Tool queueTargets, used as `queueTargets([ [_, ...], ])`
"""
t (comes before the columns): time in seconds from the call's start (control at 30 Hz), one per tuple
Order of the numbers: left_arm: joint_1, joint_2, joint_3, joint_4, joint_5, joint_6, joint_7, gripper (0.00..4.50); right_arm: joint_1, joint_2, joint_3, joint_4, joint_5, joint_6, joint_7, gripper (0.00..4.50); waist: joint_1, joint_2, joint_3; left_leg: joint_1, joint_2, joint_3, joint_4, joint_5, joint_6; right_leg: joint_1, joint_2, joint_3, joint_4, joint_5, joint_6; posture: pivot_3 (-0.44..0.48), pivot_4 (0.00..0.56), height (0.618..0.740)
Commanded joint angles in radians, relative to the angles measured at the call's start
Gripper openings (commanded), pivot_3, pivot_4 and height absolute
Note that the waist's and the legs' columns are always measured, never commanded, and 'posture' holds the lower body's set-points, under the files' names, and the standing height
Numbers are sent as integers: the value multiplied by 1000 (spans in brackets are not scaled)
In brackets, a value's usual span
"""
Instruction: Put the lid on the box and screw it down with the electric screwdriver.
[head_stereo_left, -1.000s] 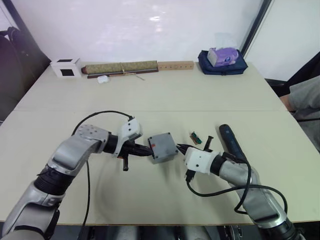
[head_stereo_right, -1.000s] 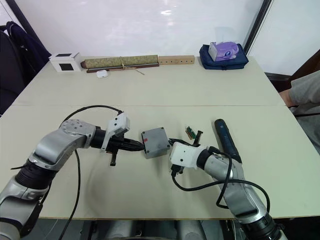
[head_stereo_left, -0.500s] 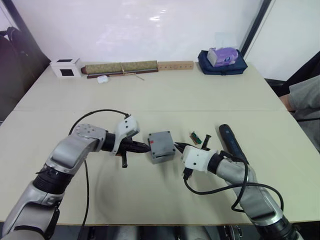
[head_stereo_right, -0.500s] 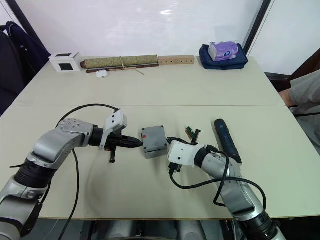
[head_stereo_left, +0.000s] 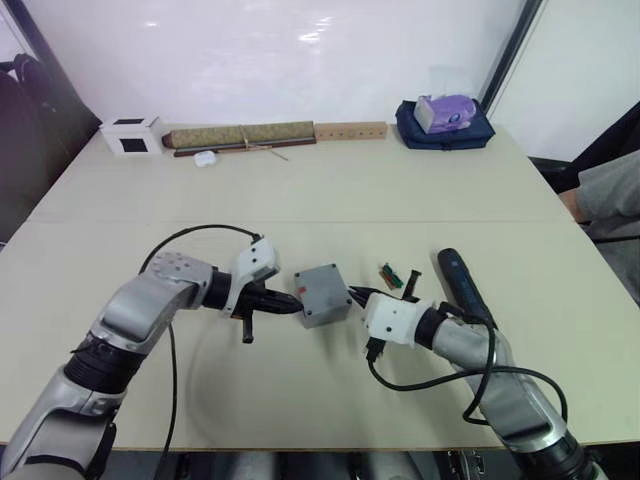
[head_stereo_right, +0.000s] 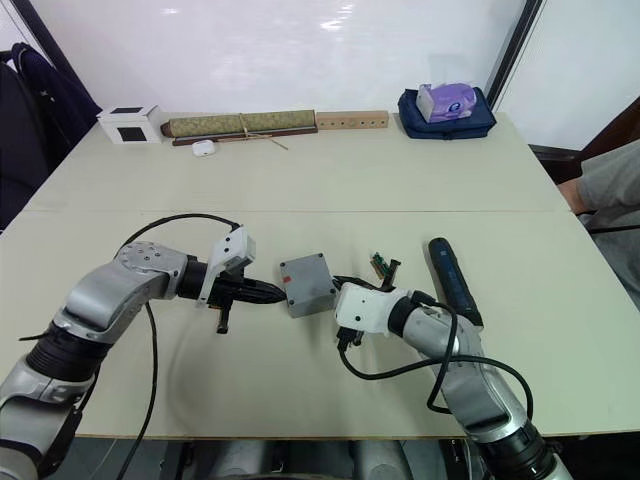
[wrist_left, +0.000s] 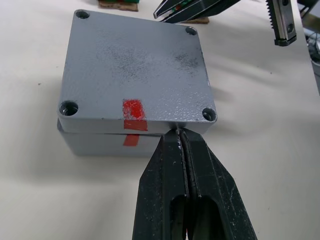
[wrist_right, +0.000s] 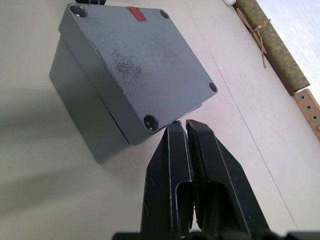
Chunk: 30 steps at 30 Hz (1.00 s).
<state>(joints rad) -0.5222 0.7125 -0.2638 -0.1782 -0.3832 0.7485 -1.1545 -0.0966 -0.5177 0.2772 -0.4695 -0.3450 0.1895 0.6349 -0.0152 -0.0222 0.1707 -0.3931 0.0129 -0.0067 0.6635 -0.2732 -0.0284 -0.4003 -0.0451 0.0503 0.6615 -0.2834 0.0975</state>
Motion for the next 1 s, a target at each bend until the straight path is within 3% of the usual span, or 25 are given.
queueTargets([
  [0.03,-17,5,3,1,19,-36,4,0,1,1,11,-32,11,-18,5,95,0,0,0,0,0,0,0,0,0,0,0,0,0,0,0,0,150,740],
  [0.47,-25,13,29,28,13,-34,-6,0,-2,-16,-8,-18,0,-19,-3,95,-1,0,0,0,0,0,0,0,0,0,0,0,0,0,0,0,150,740],
  [0.57,-130,42,100,196,2,-39,-38,0,38,-75,-97,-103,37,19,36,95,4,0,1,0,0,0,0,0,0,0,0,0,0,0,0,0,150,740],
  [0.7,-234,19,63,419,84,-189,-55,0,71,-115,-145,-241,183,167,156,95,3,-2,2,-2,-1,0,0,0,0,-1,0,-2,0,0,0,0,150,740],
  [0.87,-375,-121,26,733,181,-371,-63,0,58,-82,-132,-382,381,454,217,95,4,-3,2,-2,-1,0,0,0,0,0,0,-3,-1,0,0,0,150,740],
  [1.0,-437,-226,-7,898,234,-476,-92,0,34,-82,-54,-372,437,545,219,95,2,-4,3,-3,-1,-1,1,0,0,-1,0,-3,-2,0,0,0,150,740],
])
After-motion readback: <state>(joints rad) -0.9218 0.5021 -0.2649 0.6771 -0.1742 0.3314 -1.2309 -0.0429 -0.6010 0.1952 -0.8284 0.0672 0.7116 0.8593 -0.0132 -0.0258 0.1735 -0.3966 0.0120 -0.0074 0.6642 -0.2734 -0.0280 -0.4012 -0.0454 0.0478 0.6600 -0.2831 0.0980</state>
